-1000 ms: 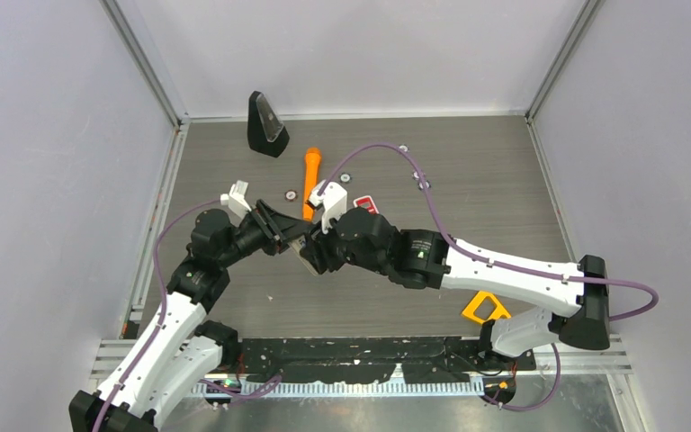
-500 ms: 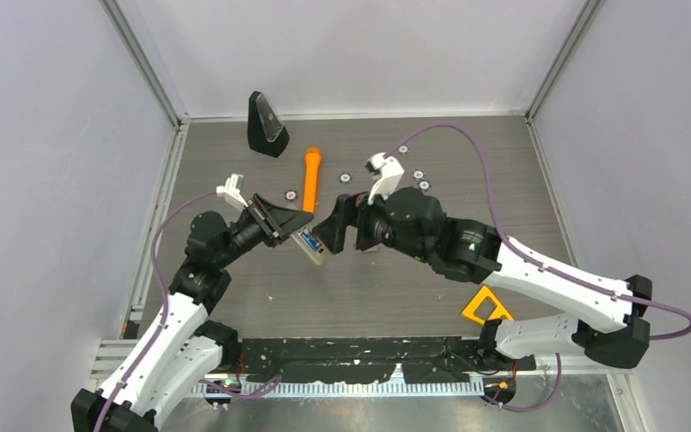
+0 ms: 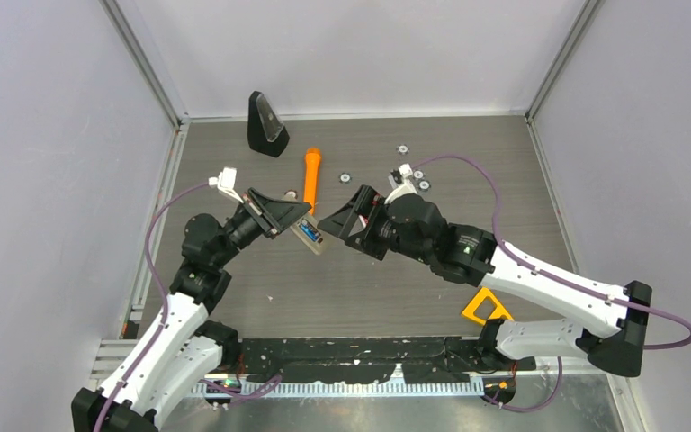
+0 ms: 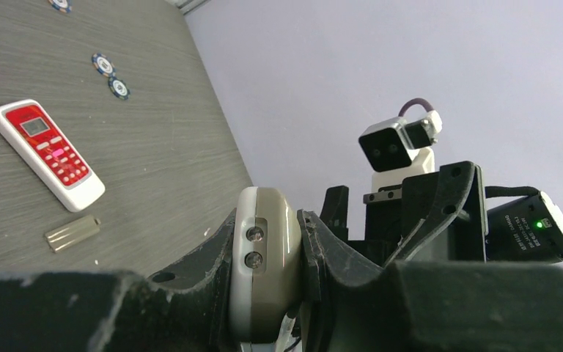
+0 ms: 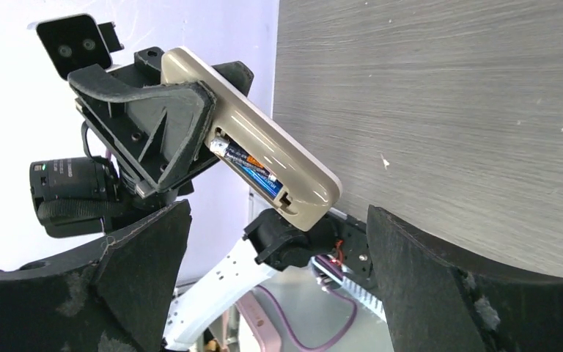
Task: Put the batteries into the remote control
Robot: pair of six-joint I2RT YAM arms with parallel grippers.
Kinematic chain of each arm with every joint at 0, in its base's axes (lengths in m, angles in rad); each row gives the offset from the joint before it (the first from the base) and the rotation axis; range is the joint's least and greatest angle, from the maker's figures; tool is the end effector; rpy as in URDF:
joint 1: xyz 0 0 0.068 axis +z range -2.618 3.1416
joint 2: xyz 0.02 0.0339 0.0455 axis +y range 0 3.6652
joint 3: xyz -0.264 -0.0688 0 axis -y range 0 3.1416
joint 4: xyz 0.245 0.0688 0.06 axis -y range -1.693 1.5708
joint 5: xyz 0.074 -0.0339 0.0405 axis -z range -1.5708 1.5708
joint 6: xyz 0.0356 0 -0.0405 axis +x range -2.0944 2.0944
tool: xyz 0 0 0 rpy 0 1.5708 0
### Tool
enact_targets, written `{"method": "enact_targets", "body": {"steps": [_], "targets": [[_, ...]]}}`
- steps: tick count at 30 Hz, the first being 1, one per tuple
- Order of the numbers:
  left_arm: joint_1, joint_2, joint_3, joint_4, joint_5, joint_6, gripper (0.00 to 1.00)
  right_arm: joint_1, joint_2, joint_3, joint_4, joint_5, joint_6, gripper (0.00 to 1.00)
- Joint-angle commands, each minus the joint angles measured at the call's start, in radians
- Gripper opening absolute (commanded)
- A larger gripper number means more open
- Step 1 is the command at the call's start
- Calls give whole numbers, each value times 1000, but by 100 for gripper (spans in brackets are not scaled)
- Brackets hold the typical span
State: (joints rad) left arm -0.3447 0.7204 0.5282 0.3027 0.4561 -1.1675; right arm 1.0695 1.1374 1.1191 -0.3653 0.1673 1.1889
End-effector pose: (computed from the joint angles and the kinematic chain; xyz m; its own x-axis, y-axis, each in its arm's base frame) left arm 0.1630 -0.0752 0.3114 -0.6173 -0.6557 -0.4347 0.3762 0.2393 -0.8951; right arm 0.1284 0.2220 0.3678 -0.8006 0.4431 -0.4034 -0.1277 0.5316 0.8373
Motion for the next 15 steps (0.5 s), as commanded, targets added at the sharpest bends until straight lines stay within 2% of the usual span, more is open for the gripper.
{"method": "enact_targets", "body": {"steps": [1, 8, 15], "targets": [[4, -7, 57, -4, -21, 57, 0, 0, 51, 17, 91, -29, 165, 95], [5, -10, 71, -43, -23, 94, 0, -3, 145, 36, 119, -81, 266, 95], [4, -12, 76, -94, -25, 112, 0, -6, 176, 50, 149, -91, 270, 95]]}}
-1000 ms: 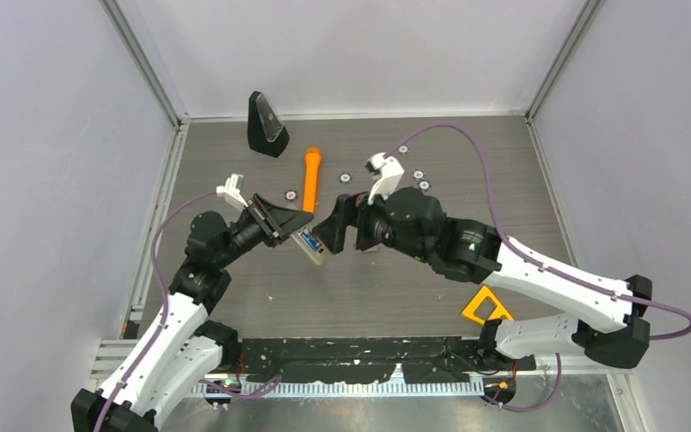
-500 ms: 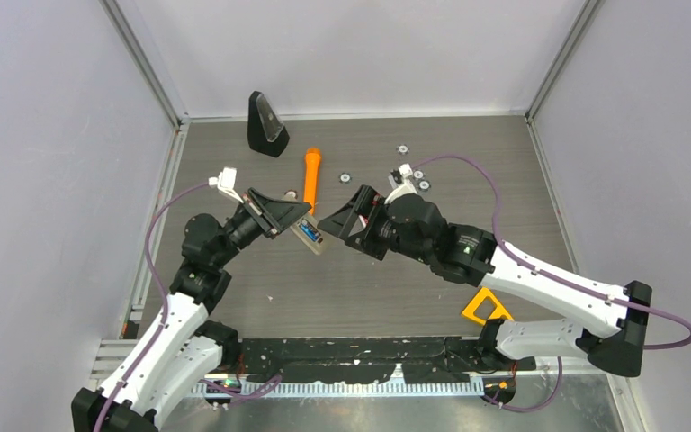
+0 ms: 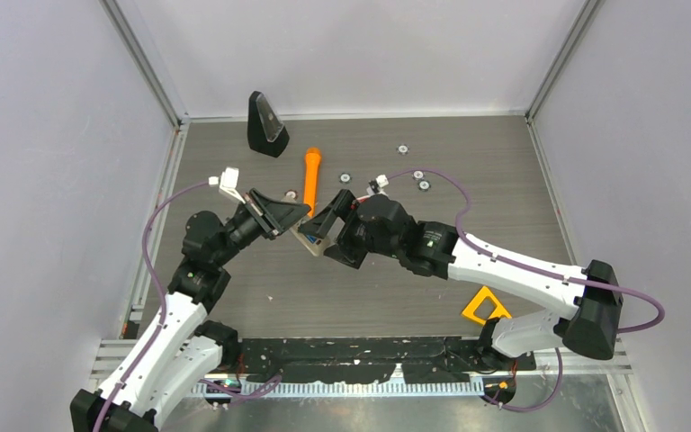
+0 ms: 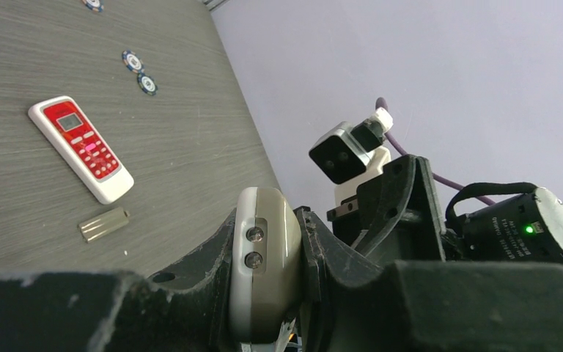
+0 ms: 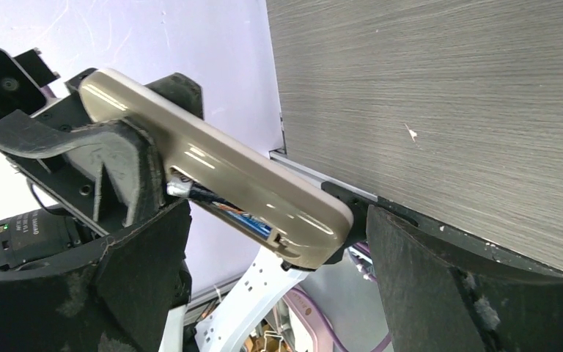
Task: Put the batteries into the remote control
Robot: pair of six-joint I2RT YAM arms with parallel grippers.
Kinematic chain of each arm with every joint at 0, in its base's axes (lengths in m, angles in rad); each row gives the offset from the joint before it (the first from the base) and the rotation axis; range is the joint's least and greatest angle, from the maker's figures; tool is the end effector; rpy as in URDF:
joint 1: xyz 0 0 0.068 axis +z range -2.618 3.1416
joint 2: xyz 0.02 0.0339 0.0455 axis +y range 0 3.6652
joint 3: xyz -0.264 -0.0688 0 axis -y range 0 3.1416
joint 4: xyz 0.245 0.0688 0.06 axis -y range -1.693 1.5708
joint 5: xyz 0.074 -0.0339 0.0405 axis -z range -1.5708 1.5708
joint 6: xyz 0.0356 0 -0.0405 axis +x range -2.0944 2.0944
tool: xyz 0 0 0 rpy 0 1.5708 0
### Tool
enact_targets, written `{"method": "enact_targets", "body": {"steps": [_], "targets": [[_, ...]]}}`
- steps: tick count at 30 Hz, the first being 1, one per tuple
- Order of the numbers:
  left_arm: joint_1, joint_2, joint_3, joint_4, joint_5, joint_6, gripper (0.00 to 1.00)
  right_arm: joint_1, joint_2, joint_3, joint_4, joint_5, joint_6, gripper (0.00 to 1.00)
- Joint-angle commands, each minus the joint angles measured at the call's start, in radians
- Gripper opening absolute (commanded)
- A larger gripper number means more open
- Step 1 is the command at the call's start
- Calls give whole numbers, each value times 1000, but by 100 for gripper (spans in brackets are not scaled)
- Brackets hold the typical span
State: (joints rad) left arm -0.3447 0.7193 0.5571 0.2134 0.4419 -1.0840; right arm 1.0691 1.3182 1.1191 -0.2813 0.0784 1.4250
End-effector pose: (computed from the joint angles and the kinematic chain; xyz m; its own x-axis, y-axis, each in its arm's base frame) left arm 0.1632 -0.0748 0.3125 -0.6027 -0.6325 -0.4865 0.3735 0.3152 -0.8724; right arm 0.1482 0.2644 0.3289 -0.8640 0.4757 -0.1646 0.0978 0.4794 0.8721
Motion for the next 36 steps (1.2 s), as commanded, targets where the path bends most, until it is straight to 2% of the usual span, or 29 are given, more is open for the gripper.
{"method": "enact_targets", "body": {"steps": [1, 11, 20, 26, 36], "targets": [[4, -10, 47, -9, -10, 27, 0, -7, -5, 48, 74, -3, 33, 95], [4, 0, 35, 5, 4, 10, 0, -21, -21, -2, 152, -11, 54, 95], [4, 24, 13, 96, 63, 9, 0, -48, -28, -58, 249, -38, 84, 100], [4, 30, 3, 121, 74, 8, 0, -58, -27, -85, 314, -64, 104, 87], [4, 29, -2, 131, 64, -37, 0, -65, -35, -150, 415, -110, 112, 59]]}}
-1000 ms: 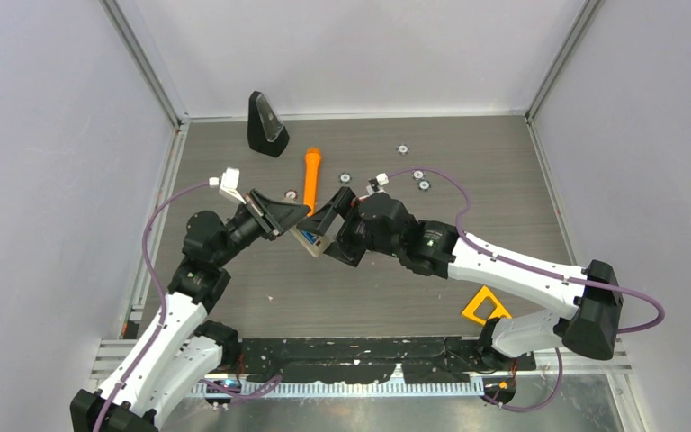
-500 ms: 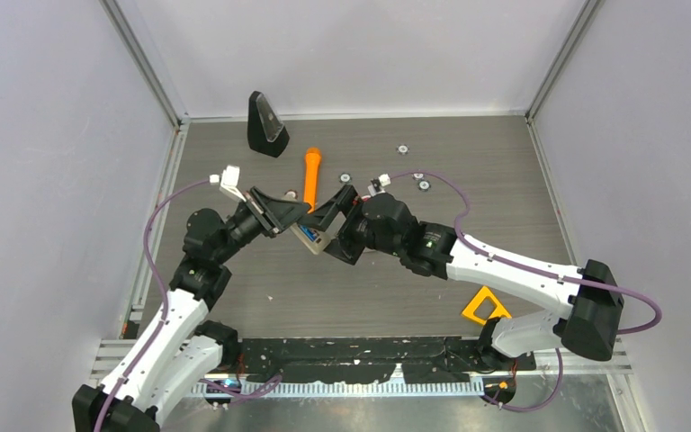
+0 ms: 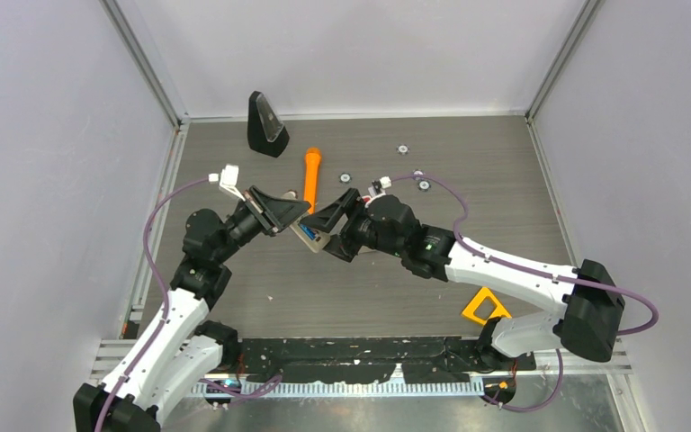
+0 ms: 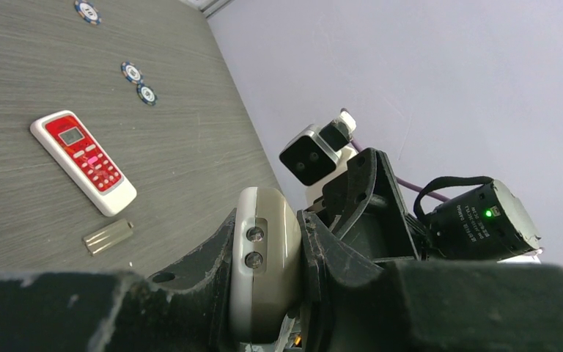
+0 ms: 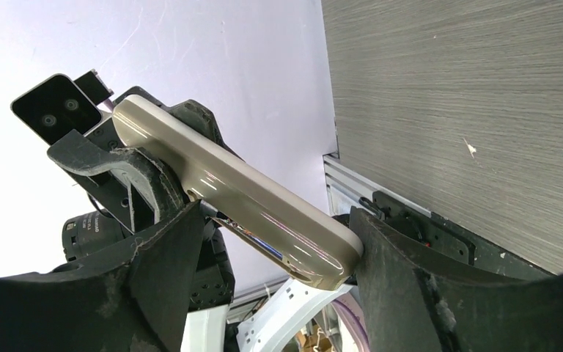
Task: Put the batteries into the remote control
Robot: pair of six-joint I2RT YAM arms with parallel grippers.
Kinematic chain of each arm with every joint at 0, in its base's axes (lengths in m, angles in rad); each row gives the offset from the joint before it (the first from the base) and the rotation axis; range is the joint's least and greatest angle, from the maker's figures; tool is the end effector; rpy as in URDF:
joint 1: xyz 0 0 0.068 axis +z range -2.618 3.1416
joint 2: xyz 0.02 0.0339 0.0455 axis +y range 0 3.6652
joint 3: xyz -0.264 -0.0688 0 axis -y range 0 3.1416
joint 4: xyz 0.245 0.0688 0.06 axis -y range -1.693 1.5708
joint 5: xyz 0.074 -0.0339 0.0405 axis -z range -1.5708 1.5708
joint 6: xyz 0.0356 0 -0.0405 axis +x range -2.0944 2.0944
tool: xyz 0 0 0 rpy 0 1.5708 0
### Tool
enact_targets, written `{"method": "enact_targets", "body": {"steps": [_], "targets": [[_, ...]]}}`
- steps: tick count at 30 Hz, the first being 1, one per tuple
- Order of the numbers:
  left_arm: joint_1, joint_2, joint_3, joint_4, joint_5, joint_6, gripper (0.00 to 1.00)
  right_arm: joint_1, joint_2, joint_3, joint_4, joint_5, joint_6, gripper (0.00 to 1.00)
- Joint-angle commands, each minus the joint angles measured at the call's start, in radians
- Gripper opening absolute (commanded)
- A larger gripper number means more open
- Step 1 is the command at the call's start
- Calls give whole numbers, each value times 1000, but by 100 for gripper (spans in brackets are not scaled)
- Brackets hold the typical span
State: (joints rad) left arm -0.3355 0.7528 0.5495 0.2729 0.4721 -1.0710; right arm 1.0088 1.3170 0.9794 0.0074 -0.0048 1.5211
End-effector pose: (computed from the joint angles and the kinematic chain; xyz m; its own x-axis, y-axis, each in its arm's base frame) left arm 0.1692 -0.0761 0.3106 -0.6019 -0.6180 -0.5058 0.4035 0.3113 -0.8604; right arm 0.1642 0.2611 0.3090 -0.8561 0.5147 -0.0454 0.1304 0.3003 0.9449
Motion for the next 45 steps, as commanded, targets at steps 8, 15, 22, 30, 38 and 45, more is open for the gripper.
{"method": "enact_targets", "body": {"steps": [8, 15, 22, 30, 38, 45], "targets": [[-5, -1, 10, 100, 43, -151, 0, -15, -25, -29, 149, -64, 17, 41], [-5, -4, 13, 140, 78, -197, 0, -24, 18, -17, 163, -130, 19, 39], [-5, -15, 13, 170, 92, -226, 0, -28, 34, 0, 126, -147, -5, 41], [-5, -27, 9, 190, 83, -266, 0, -33, 29, -17, 112, -167, -8, 38], [-4, -26, 5, 169, 73, -262, 0, -46, -15, -40, 178, -179, -53, 78], [-1, -28, -21, 134, 58, -195, 0, -77, -27, -30, 315, -258, -99, 99]]}}
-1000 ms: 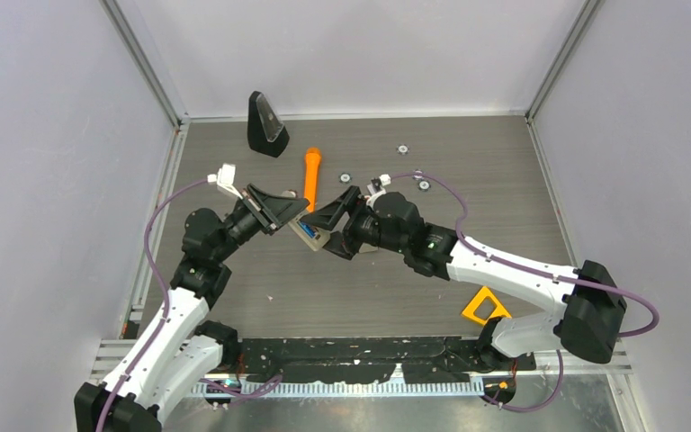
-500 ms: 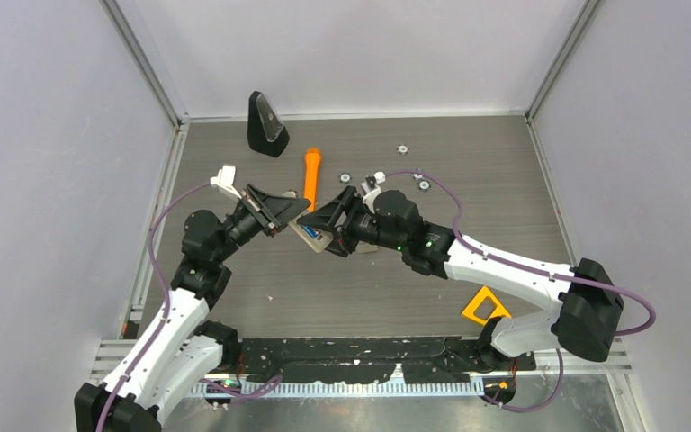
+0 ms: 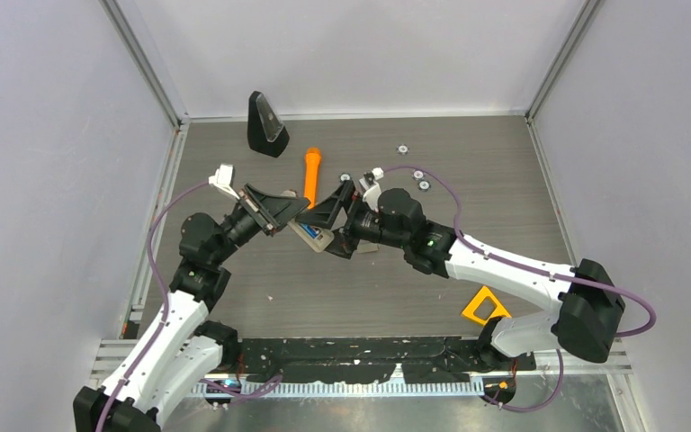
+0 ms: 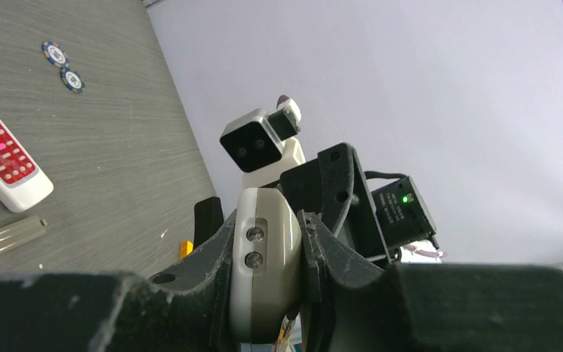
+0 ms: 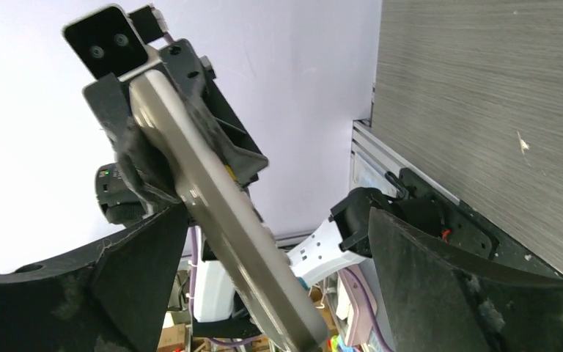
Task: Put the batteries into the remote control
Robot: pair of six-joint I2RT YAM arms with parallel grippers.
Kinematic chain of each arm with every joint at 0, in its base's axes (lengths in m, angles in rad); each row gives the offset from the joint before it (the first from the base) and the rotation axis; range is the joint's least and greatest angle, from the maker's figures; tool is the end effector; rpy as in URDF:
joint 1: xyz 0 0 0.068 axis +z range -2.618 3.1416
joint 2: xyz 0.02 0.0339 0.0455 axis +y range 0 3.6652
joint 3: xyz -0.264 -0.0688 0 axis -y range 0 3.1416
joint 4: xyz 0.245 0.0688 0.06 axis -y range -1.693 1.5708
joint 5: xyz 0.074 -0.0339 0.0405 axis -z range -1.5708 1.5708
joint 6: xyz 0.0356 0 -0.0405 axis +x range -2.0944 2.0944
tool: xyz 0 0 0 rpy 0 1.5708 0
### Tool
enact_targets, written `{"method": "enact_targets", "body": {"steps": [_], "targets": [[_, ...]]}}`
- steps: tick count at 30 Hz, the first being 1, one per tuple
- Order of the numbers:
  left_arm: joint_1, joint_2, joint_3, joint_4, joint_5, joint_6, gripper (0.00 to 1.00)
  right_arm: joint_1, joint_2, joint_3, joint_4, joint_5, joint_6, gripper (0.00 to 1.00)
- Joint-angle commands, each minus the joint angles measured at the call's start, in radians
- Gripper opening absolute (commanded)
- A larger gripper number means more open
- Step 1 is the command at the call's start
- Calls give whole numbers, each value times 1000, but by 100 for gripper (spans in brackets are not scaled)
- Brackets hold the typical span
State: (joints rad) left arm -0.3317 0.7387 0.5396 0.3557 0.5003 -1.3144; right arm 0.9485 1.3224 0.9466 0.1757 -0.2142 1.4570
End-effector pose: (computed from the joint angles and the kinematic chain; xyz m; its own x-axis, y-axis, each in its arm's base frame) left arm 0.1654 -0.0750 0.3180 -0.6724 -0.6661 -0.3229 0.3287 0.1221 -0.9365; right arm 0.1755 0.2576 0.3137 -0.9226 0.3794 -0.0693 0.0112 0.2059 0.9785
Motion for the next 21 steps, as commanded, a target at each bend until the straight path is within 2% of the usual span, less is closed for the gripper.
{"method": "enact_targets", "body": {"steps": [1, 7, 9, 12, 13, 14, 16, 19, 21], "targets": [[-2, -12, -14, 53, 29, 54, 0, -17, -36, -5, 161, -55, -36, 99], [28, -4, -18, 31, 32, 80, 0, -24, -104, -33, 141, -34, -86, 95], [43, -2, -19, 25, 36, 82, 0, -28, -145, -33, 72, 1, -122, 95], [67, -5, -27, 21, 45, 81, 0, -42, -226, -7, -130, 92, -197, 95], [76, -5, -29, 20, 49, 81, 0, -51, -264, 14, -182, 118, -296, 95], [83, -8, -32, 18, 53, 82, 0, -56, -284, 41, -303, 202, -392, 95], [97, -11, -39, 15, 63, 83, 0, -76, -343, 58, -443, 317, -505, 95], [113, -16, -48, 12, 77, 84, 0, -174, -439, 26, -526, 372, -642, 95], [120, -19, -52, 5, 80, 90, 0, -224, -468, -13, -531, 348, -782, 95]]}}
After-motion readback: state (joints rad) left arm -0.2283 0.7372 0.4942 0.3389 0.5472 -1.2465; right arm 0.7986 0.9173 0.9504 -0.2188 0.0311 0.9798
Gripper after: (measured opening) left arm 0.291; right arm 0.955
